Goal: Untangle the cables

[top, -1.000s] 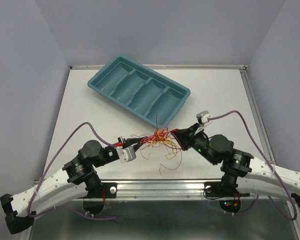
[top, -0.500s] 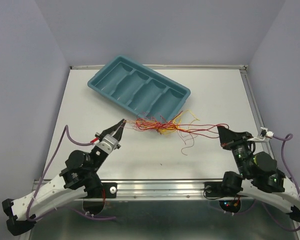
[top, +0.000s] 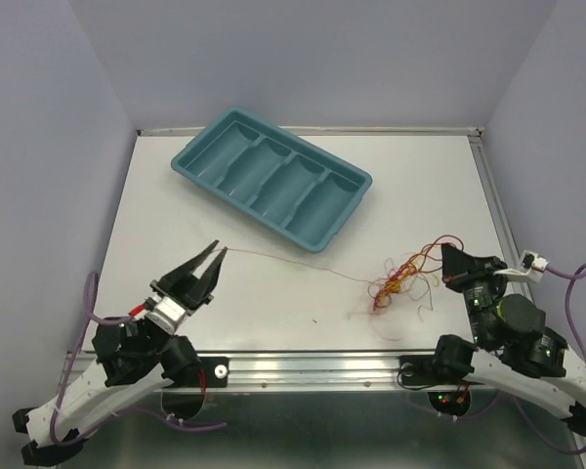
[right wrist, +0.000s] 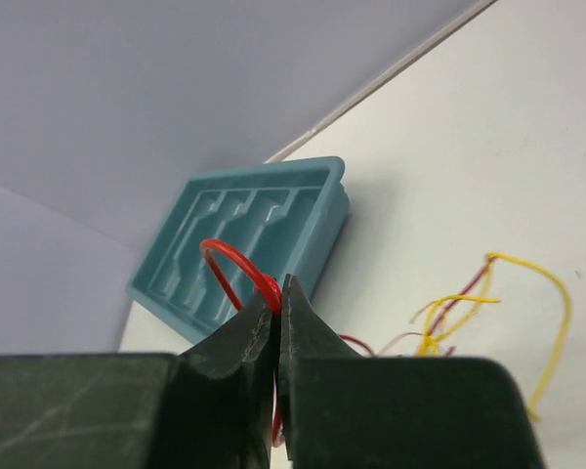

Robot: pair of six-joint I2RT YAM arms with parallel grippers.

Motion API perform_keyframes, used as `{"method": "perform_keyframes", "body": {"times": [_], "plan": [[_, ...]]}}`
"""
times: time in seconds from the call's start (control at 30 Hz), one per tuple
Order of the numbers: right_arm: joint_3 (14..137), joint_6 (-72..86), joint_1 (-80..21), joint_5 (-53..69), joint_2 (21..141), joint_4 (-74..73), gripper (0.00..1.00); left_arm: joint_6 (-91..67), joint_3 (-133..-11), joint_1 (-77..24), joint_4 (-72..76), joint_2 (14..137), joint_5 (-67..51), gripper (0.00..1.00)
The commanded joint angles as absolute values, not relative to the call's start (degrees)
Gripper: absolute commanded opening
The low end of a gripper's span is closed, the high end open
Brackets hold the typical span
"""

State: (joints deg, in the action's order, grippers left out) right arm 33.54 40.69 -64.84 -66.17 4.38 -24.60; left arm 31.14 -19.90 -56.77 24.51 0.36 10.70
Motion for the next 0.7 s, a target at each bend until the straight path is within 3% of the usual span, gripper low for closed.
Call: {"method": "perform_keyframes", "body": {"times": [0.0, 0.23, 0.27, 0.3, 0.4, 0.67], "plan": [[36.5, 33.3, -64.6, -59.5, 11.1, -18.9, 0.0, 32.0, -23.3, -56.7, 14.2, 3.9, -10.2, 0.32], [37.4, 25.2, -64.6, -43.8, 25.9, -8.9, 0.01, 35.4, -26.0, -56.7, 7.6, 15.7, -21.4, 0.34], [37.4, 25.1, -64.5, -43.4, 27.0, -8.4, 0.01, 36.1, -26.4, -56.7, 6.7, 18.2, -22.7, 0.42], [37.4, 24.5, -64.6, -41.5, 28.5, -7.3, 0.0, 37.0, -26.5, -56.7, 6.0, 19.3, -23.6, 0.59], [36.8, 22.9, -64.5, -36.9, 29.3, -4.5, 0.01, 38.1, -26.3, -56.7, 5.7, 22.7, -25.9, 0.73], [41.4, 19.1, -64.6, -18.6, 34.4, 4.5, 0.01, 35.2, -23.3, -56.8, 21.5, 33.2, -25.2, 0.75]]}}
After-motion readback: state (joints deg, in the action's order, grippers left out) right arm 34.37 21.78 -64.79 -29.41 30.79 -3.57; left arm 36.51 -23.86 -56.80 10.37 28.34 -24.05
